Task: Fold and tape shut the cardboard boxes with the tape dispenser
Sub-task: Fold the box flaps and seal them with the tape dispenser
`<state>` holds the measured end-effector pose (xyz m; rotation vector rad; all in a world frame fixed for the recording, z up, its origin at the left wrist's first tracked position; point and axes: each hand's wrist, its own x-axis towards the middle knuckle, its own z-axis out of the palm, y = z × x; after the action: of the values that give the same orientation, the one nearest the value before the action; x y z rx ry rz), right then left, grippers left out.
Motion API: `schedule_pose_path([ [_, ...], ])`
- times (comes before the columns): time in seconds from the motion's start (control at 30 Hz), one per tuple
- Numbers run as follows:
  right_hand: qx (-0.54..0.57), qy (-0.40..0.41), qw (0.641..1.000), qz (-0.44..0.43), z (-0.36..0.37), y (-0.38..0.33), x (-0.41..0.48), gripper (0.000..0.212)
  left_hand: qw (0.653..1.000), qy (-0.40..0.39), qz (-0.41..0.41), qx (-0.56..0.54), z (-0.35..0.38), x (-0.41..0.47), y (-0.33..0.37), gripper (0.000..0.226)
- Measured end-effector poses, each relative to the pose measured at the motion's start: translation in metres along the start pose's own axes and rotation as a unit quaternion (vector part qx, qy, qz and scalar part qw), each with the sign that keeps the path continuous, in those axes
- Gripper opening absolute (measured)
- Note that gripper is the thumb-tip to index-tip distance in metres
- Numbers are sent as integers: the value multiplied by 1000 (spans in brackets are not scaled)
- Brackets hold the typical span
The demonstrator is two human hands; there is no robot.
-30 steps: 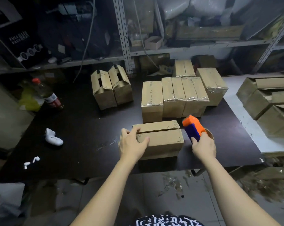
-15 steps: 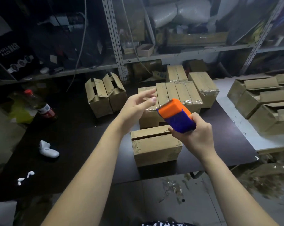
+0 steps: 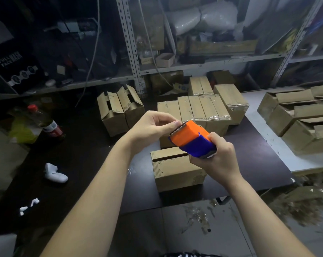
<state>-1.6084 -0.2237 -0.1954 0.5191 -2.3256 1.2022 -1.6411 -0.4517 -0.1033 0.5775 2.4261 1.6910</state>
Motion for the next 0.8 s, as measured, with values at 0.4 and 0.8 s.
schedule_pose_path([
  [0.4,-47,-9,999,2,11,10,-1,54,976,194,31,90,17,-5,-8,9],
  [0.8,-53,-26,997,46,10,20,-2,47,927,350,67,115,23,-22,-6,9],
])
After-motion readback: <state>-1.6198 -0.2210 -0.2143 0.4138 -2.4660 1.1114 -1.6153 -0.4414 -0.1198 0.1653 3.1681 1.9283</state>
